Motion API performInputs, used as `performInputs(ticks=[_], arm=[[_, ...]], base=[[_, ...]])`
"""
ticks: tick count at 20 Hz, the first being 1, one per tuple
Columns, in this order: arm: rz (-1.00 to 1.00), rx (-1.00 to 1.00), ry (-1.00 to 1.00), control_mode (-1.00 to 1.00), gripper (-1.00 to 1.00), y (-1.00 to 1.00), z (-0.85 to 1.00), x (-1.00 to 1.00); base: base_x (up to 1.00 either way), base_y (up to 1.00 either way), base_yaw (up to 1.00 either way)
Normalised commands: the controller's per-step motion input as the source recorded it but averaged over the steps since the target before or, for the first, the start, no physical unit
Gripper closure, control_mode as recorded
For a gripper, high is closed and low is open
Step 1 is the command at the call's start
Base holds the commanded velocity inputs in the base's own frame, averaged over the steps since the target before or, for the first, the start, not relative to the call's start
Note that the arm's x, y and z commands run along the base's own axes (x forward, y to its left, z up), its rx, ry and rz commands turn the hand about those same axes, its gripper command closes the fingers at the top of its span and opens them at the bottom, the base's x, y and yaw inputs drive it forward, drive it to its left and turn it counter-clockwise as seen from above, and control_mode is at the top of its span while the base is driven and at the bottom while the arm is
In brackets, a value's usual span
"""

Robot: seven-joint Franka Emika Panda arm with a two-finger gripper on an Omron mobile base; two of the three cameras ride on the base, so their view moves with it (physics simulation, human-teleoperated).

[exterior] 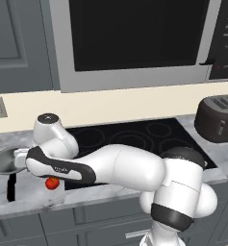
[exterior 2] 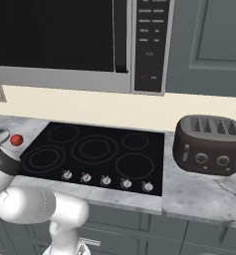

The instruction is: Place the pan on the front left burner on the stove. Then place the tomato and the onion in the pan and turn on the front left burner.

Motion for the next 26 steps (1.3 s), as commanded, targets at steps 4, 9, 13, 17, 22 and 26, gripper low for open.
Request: performInputs(ticks=[4,9,13,17,22,26], arm=[[0.00,0.00,0.00,-1.00,-1.00,0.23,-0.17,0.00],[0.00,0.00,0.00,-1.00,-1.00,0.24,-0.03,0.00],[0.00,0.01,0.00,-1.00,-1.00,0.24,-0.03,-0.01],[0.00,0.00,0.00,-1.00,-1.00,0.30,0.00,-0.03],[0.02,0.00,0.00,-1.00,-1.00,0.24,-0.02,0.00],[0.05,0.00,0.00,-1.00,-1.00,0.15,-0.11,0.00]], base=[[0.00,0.00,0.00],[0.00,0.00,0.00],[0.00,0.00,0.00],[0.00,0.00,0.00],[0.00,0.00,0.00],[0.00,0.00,0.00]])
